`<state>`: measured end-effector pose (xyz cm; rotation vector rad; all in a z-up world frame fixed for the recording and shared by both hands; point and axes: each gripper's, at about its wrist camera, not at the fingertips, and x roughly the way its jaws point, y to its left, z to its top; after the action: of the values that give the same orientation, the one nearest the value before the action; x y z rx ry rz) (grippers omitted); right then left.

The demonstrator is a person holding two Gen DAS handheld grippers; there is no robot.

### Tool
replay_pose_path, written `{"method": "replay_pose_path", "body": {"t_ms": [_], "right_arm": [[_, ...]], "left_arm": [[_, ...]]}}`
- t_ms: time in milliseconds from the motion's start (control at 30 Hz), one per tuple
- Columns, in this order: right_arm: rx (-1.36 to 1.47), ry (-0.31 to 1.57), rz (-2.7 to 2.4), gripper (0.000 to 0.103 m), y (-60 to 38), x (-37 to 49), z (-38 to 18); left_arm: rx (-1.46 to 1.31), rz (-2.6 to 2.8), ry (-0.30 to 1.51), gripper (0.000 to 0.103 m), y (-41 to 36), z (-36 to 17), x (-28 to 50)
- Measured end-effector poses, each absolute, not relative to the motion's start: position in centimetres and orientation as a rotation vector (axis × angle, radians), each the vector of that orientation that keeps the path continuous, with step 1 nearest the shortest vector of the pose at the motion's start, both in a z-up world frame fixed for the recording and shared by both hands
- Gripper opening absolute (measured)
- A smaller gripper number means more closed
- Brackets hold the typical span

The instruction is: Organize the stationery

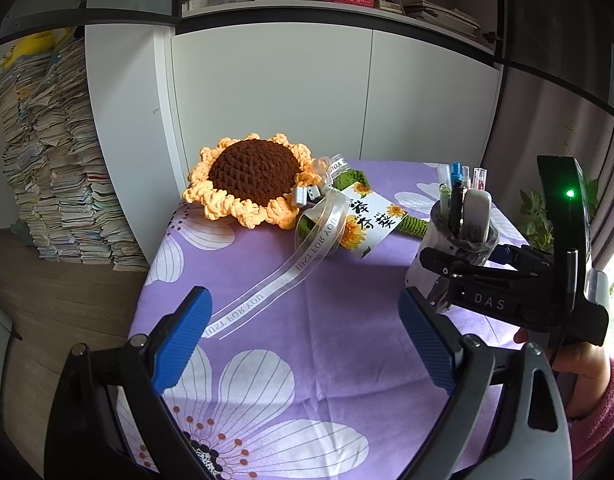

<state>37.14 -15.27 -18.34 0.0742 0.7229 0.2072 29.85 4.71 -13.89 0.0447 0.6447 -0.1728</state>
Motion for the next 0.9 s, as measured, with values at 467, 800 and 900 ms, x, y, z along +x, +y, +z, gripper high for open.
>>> {"method": "replay_pose_path", "body": {"t_ms": [467,800,900], "right_arm": [[0.017,0.710,0.182,0.085,-15.7,34.6,-17.7],[0.050,0.675,0.151,0.085,-18.1,30.3,-15.6],[0.029,0.612,0.101,0.085,-18.2,28.3,-12.8]], "left_arm": [[0.058,-0.181,0.641,0.094,3.4,-13.5,30.0],[0.082,-0.165,0.561,0.094,2.1,-10.5,28.0],[0.085,-0.154,0.508,0.095,1.8,-8.6,26.7]]}}
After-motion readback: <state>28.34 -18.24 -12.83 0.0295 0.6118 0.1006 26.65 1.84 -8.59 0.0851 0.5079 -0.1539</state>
